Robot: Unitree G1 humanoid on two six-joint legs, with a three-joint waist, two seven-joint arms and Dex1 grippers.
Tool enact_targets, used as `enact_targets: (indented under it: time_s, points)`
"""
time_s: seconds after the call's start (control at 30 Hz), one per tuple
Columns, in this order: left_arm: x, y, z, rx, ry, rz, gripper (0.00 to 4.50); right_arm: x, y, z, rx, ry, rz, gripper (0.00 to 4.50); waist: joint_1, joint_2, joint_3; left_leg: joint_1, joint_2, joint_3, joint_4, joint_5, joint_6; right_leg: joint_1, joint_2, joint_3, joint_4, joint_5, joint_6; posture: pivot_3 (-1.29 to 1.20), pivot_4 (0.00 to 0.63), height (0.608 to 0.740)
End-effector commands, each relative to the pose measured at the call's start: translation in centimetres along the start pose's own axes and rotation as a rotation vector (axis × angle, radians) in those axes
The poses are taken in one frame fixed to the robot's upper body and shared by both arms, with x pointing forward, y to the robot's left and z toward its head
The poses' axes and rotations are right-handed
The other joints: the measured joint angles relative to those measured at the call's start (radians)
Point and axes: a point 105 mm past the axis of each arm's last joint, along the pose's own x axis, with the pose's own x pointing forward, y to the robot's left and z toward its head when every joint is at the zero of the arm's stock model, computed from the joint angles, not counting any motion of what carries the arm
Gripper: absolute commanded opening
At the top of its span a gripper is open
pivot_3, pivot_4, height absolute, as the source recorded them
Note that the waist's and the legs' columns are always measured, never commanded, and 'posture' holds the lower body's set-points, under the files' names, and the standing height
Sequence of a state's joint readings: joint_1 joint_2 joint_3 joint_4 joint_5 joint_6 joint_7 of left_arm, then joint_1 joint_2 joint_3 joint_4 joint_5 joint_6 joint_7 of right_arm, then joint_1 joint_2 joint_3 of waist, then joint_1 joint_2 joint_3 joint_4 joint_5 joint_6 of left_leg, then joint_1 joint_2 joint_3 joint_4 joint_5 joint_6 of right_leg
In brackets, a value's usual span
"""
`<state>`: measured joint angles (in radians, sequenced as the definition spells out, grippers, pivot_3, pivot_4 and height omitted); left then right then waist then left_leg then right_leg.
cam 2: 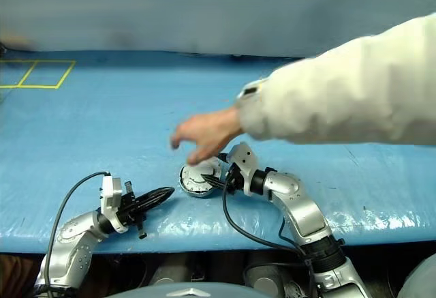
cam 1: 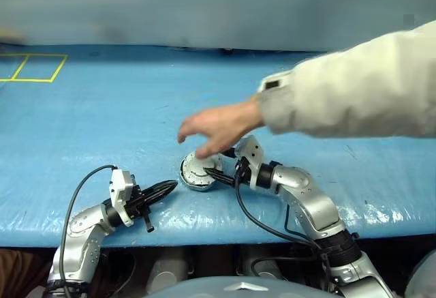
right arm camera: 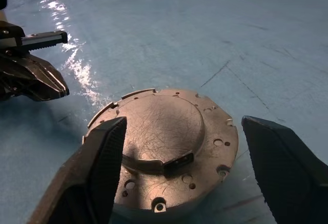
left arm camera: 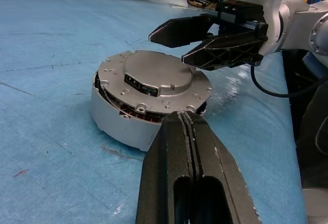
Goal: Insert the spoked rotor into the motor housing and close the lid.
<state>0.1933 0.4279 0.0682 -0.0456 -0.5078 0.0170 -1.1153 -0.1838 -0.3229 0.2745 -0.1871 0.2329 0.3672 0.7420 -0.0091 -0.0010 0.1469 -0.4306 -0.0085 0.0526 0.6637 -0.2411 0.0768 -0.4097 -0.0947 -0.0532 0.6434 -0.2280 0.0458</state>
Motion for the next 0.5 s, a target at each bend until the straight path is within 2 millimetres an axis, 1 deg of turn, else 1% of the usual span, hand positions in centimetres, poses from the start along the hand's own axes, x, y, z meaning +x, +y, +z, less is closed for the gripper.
enact_targets:
  time_s: [0.03, 0.1, 0.27, 0.5]
  points:
    - [0.2, -0.1, 0.2, 0.024, -0.009, 0.000, 0.00, -0.1, 0.0, 1.5, -0.031, -0.056, 0.009, 3.87, -0.001, 0.000, 0.000, 0.000, 0.000, 0.000, 0.000, 0.000, 0.000, 0.000, 0.000, 0.000, 0.000, 0.000, 0.000, 0.00, 0.150, 0.740]
    - [0.3, -0.1, 0.1, 0.026, -0.008, 0.001, 0.00, -0.3, -0.4, 1.5, -0.027, -0.060, -0.015, 3.87, -0.001, 0.000, 0.000, 0.000, 0.000, 0.000, 0.000, 0.000, 0.000, 0.000, 0.000, 0.000, 0.000, 0.000, 0.000, 0.00, 0.150, 0.740]
    - [0.6, -0.1, 0.0, 0.026, -0.003, -0.003, 0.00, -1.3, -3.2, 1.7, -0.040, -0.069, -0.160, 3.87, 0.000, 0.000, 0.000, 0.000, 0.000, 0.000, 0.000, 0.001, 0.002, 0.000, 0.000, 0.000, 0.000, 0.000, 0.000, 0.00, 0.150, 0.740]
    - [0.6, 0.0, 0.2, 0.036, -0.003, 0.001, 0.00, -3.4, -5.5, 1.5, -0.034, -0.050, -0.240, 3.87, 0.000, 0.000, 0.000, 0.000, 0.000, 0.000, 0.000, 0.003, 0.005, 0.000, 0.000, 0.000, 0.000, 0.000, 0.000, 0.00, 0.150, 0.740]
